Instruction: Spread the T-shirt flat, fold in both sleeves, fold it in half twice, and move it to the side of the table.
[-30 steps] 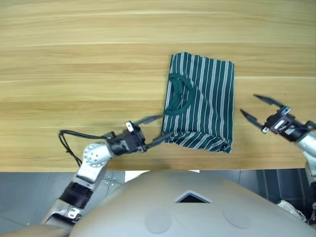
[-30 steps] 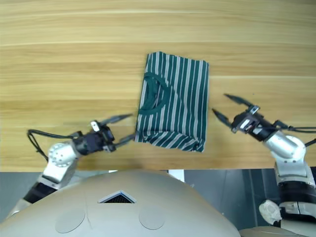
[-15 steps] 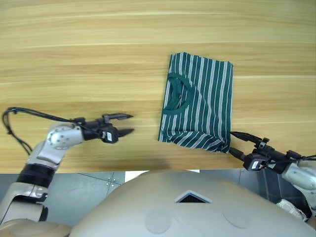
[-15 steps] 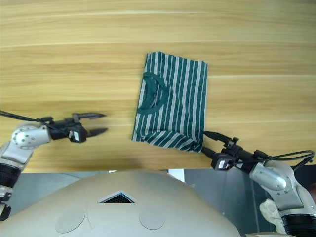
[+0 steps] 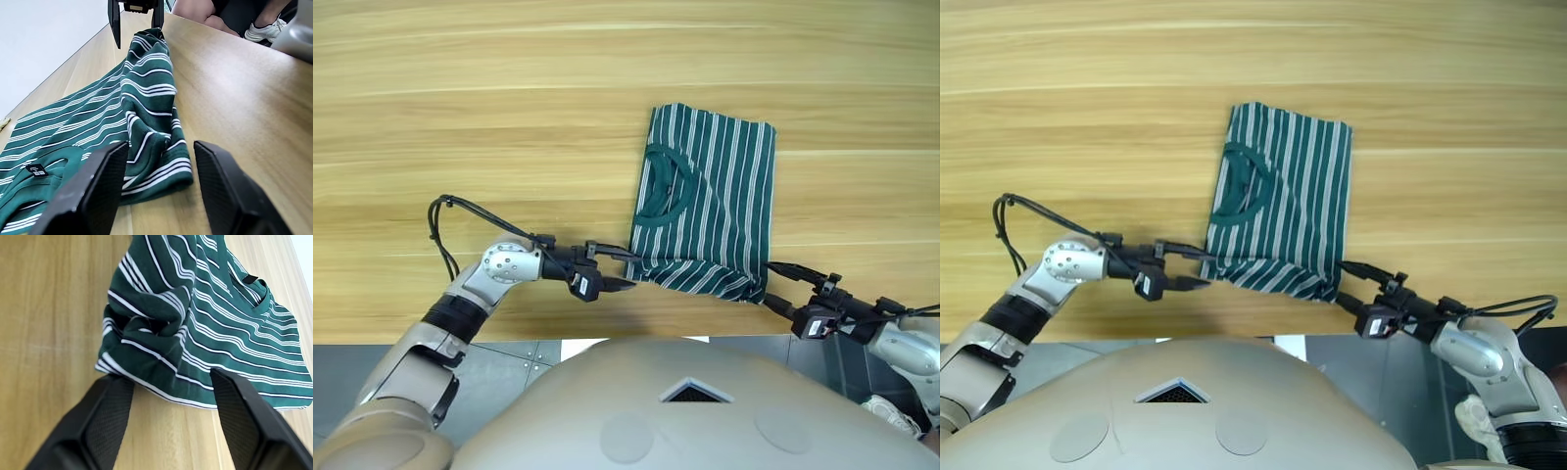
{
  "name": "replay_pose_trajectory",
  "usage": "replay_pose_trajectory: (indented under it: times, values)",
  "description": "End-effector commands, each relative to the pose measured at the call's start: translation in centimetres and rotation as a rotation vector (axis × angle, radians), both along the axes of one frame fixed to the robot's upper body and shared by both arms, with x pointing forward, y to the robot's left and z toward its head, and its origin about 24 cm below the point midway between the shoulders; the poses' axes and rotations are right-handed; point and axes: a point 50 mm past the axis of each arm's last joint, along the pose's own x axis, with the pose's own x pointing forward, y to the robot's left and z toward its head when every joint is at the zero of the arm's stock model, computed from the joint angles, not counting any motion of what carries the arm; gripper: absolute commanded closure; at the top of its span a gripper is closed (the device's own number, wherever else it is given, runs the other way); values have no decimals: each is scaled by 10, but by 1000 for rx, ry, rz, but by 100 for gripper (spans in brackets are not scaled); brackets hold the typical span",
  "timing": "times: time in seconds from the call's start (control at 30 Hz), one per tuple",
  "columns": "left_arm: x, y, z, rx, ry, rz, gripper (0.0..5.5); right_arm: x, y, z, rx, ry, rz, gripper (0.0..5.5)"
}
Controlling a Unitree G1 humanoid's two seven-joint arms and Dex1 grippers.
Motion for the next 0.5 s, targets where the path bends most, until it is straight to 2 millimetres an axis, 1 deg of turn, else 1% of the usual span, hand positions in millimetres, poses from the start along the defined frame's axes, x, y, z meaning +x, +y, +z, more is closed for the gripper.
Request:
replay_pose_trajectory:
  times: [0.03, 0.2, 0.27, 0.37, 0.47, 0.5]
  values:
    - [-6, 14, -28, 201, 61, -8, 303, -8, -3, -11, -68, 86, 21, 267]
    - [1, 16, -32, 260, -9, -21, 303, -6, -1, -13, -60, 84, 27, 267]
    - [4, 13, -31, 260, -45, -29, 303, -6, 0, -13, -57, 83, 30, 267]
    - [3, 5, -30, 236, -86, -55, 303, -5, 0, -14, -54, 83, 33, 267]
    - [0, 3, -33, 239, -79, -67, 303, -4, 1, -14, -52, 83, 40, 267]
    - [-2, 4, -34, 244, -70, -70, 303, -4, 1, -14, -52, 79, 41, 287]
